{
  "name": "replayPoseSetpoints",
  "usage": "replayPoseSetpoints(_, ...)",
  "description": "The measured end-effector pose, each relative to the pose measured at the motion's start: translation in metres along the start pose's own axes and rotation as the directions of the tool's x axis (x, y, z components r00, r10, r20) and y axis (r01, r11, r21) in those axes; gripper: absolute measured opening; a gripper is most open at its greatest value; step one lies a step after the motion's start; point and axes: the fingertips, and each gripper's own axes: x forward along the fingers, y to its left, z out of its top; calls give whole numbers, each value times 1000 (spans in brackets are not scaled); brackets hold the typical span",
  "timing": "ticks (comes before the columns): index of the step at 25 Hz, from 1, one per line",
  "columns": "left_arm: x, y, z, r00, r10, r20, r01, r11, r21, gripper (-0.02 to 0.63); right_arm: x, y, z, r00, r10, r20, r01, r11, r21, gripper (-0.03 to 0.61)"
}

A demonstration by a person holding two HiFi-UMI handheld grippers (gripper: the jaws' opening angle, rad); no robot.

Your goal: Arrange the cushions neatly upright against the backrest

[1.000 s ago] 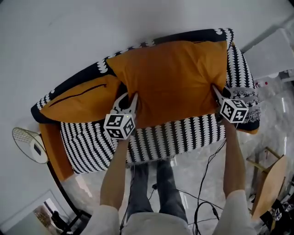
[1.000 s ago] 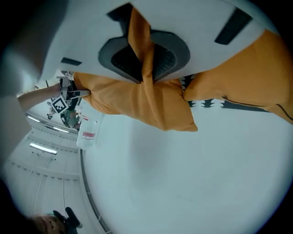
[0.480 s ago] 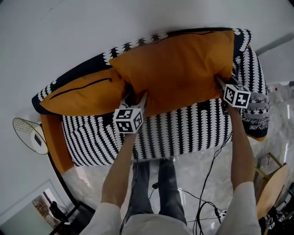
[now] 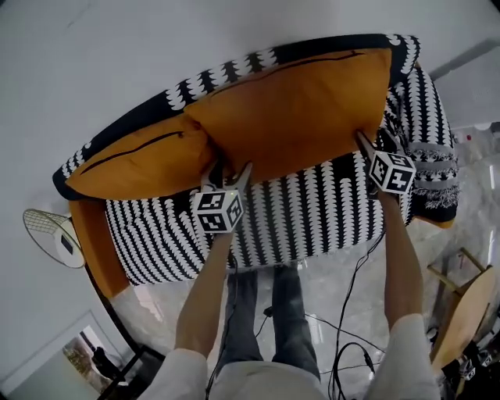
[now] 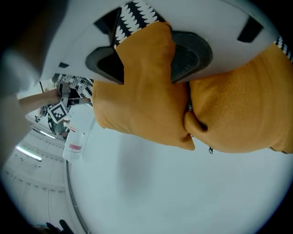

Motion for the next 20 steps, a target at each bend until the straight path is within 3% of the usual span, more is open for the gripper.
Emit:
replayPoseSetpoints(6, -32, -19, 28, 996, -28, 82, 27, 999, 18, 311, -49, 44, 33, 993, 61, 105, -59, 998, -20, 328)
replayPoseSetpoints(8, -43, -27, 43, 993, -47, 108, 42, 998, 48, 310, -66, 56, 43, 989, 66, 132, -62, 997, -35, 278)
replayPoseSetpoints(10, -56, -37, 59, 989, -70, 127, 58, 994, 89, 259, -85, 65, 50, 987, 61, 146, -54, 997, -46, 191)
replayPoseSetpoints(11, -65, -42, 66, 988, -80, 135, 65, 992, 107, 194, -95, 70, 52, 987, 68, 148, -61, 997, -47, 119)
replayPoseSetpoints(12, -73, -47, 73, 986, -90, 143, 73, 990, 120, 67, -105, 78, 56, 984, 91, 153, -86, 995, -44, 58)
replayPoseSetpoints(15, -92, -57, 92, 979, -124, 163, 105, 987, 126, 32, -133, 110, 76, 953, 221, 209, -219, 975, -33, 29)
replayPoseSetpoints(20, -119, -78, 115, 965, -177, 192, 144, 974, 174, 29, -163, 135, 105, 935, 236, 265, -226, 972, -70, 29)
